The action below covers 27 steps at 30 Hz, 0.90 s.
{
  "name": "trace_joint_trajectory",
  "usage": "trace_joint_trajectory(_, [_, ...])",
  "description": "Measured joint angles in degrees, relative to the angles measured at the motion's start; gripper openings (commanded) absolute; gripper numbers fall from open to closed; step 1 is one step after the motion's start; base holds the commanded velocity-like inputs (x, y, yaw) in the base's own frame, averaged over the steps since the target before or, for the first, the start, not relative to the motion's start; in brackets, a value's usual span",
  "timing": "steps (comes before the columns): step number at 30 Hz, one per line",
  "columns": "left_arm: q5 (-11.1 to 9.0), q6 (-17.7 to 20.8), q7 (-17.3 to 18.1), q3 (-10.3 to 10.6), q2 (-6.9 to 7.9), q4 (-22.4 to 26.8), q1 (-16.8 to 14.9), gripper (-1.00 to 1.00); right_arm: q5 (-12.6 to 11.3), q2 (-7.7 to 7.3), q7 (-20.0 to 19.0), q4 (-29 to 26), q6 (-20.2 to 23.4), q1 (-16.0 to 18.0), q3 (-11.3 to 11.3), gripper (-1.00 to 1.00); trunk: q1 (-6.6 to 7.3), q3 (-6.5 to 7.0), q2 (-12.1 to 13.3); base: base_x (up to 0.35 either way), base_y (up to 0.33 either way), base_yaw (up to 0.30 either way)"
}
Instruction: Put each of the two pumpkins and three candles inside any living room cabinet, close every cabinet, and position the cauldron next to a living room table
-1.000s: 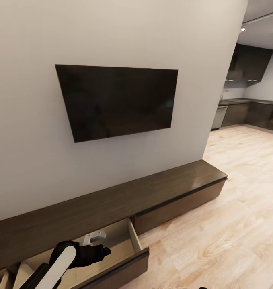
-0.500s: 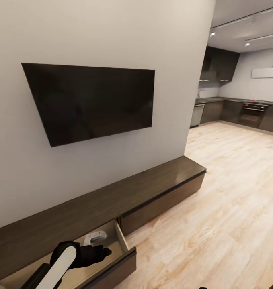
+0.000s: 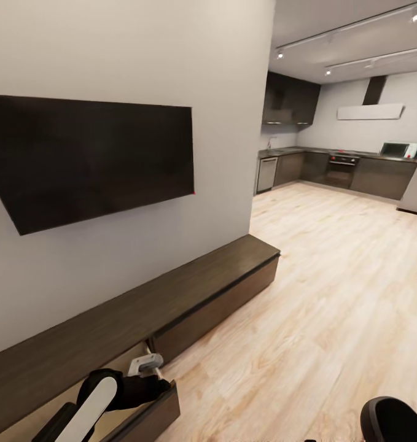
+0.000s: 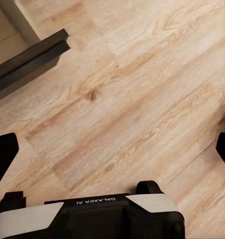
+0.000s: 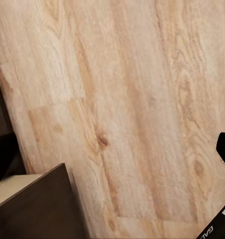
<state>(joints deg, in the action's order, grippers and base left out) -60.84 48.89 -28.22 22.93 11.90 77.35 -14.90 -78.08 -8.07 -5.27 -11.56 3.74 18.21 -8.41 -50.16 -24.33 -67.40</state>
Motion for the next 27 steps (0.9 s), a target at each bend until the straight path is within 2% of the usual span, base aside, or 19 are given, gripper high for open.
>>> trace_joint_trajectory(27, [0.0, 0.0, 0.1, 0.0, 0.00, 0.0, 0.0, 1.00, 0.0, -0.06, 0.0, 0.0, 0.0, 0.0, 0.0, 1.00, 0.00, 0.00, 0.0, 0.000, -0.003, -0.281])
